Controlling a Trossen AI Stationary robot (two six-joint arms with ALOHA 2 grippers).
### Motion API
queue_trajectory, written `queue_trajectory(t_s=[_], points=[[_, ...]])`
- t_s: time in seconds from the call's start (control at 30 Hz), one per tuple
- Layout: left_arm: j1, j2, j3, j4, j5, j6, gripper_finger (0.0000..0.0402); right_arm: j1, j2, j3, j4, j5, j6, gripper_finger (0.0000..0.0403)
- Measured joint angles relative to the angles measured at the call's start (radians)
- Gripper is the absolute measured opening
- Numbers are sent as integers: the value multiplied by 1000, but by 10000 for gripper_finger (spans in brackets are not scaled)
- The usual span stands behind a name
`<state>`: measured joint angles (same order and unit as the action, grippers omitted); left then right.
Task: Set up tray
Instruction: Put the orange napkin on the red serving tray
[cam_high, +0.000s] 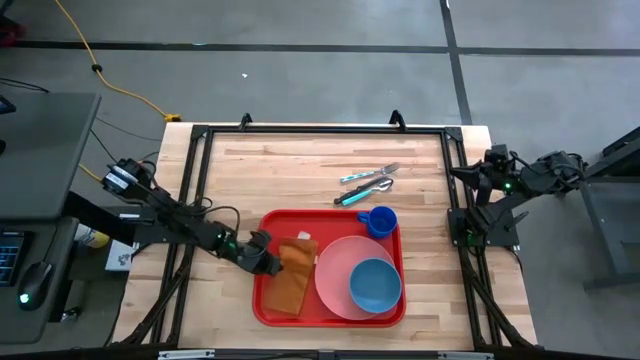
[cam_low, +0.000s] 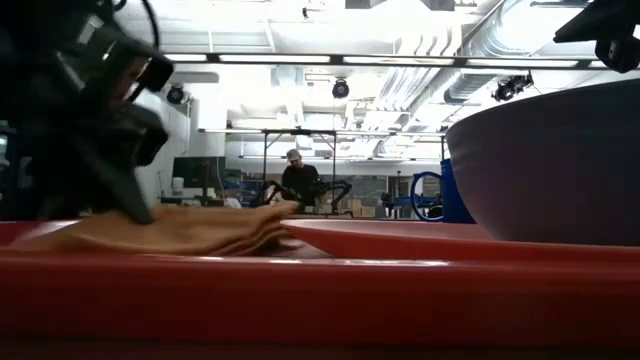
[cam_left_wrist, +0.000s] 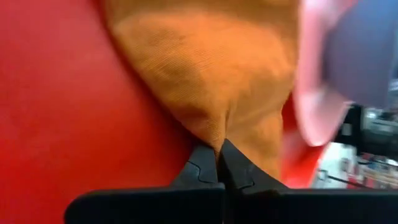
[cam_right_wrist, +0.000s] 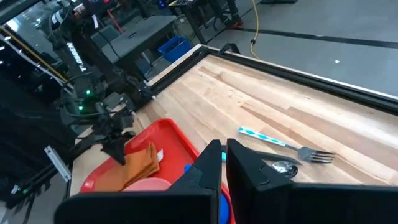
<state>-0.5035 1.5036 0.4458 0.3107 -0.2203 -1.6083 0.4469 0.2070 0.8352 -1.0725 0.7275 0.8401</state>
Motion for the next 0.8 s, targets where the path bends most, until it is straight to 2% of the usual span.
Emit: queue_trajectory(t_s=[0.13,0.3,0.47,0.57,0.67,0.8], points=[[-1,0,0,-29,-19,-32,16,0,0,0,0,-4,-4,2],[-1,0,0,3,-37,-31,51,0,0,0,0,-4,-11,2],[-1,-22,0,71,-108,45,77,0,0,0,0,-4,-12,3],[-1,-55,0,43,-126,60,81,0,0,0,0,-4,-19,3],[-1,-88,0,-26,-119,50,83,0,0,0,0,-4,-30,3],[-1,-110,0,-135,-39,-18,83,0,0,0,0,-4,-37,3]])
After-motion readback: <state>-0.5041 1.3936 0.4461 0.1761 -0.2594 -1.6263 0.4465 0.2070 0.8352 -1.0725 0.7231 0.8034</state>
